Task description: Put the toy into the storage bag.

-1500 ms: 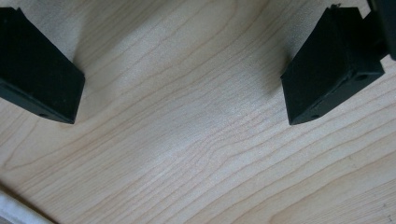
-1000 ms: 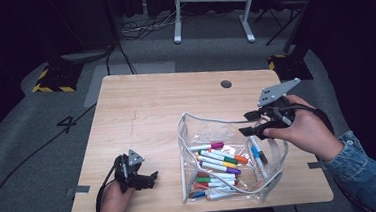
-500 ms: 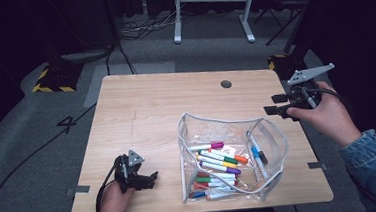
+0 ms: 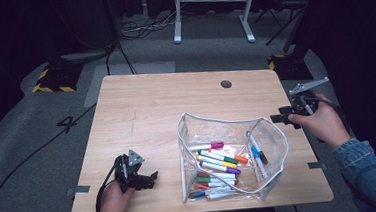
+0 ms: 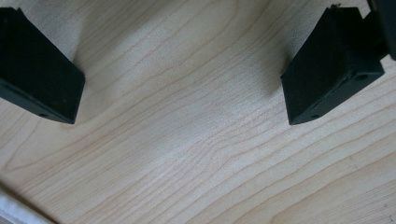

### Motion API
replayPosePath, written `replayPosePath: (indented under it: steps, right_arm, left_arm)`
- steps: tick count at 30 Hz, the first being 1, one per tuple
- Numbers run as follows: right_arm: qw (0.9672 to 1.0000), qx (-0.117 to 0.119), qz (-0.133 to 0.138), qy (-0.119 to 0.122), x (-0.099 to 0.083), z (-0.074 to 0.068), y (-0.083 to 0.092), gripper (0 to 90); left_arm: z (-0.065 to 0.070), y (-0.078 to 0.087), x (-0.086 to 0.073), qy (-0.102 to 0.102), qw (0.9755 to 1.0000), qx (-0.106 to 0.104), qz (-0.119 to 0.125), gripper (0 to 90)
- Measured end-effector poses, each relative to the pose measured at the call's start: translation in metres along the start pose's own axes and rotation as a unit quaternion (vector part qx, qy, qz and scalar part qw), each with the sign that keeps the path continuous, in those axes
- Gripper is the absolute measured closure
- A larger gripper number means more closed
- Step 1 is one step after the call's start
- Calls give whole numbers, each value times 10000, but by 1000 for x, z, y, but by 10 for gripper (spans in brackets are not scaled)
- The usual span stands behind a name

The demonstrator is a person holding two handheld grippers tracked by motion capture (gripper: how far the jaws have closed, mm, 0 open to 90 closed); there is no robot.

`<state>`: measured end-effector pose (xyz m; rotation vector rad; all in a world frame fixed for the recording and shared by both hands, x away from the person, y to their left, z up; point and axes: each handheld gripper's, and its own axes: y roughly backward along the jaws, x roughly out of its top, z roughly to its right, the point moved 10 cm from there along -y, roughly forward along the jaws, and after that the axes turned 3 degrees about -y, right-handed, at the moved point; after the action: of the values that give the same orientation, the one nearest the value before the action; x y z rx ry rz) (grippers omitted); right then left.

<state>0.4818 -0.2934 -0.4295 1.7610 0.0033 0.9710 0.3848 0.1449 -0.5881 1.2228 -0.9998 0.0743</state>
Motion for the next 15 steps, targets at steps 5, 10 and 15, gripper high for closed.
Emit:
replayPosePath:
  steps: [5, 10, 15]
  right_arm:
    - [9996, 187, -203, -78, -21, -2, -27, 459]
    - [9986, 369, -370, -111, -40, -5, -51, 478]
    - [9970, 510, -573, -99, -57, -9, -70, 496]
  left_arm:
    - [0, 0, 0, -1, 10000, -1, -3, 0]
    - [0, 0, 0, -1, 10000, 0, 0, 0]
    - [0, 0, 0, -2, 10000, 1, 0, 0]
